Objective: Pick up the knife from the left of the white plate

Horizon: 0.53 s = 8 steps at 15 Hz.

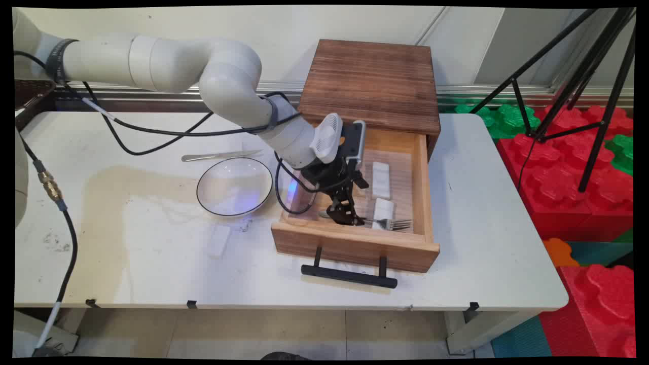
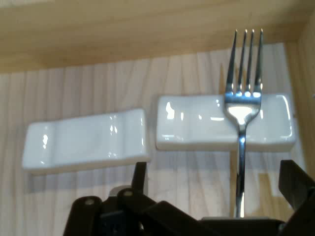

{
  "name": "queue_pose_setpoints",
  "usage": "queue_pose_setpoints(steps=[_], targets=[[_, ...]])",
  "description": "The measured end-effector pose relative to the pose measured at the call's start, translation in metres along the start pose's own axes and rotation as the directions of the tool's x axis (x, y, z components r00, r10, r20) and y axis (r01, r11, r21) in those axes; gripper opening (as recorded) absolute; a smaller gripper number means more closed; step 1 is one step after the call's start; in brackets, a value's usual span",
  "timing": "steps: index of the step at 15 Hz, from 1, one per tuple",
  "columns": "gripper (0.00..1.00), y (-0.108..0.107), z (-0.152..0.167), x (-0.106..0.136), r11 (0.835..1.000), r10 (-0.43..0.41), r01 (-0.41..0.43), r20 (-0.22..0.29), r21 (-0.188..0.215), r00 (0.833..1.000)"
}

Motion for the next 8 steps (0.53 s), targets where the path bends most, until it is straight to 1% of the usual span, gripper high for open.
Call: queue_pose_setpoints(steps=[4, 8], targets=[[1.00, 0.000, -0.010, 0.006, 1.000, 0.001, -0.001, -0.019, 0.010, 1.000], [1.00, 0.001, -0.033, 0.013, 1.000, 0.007, -0.006, -0.049, 0.016, 0.999]])
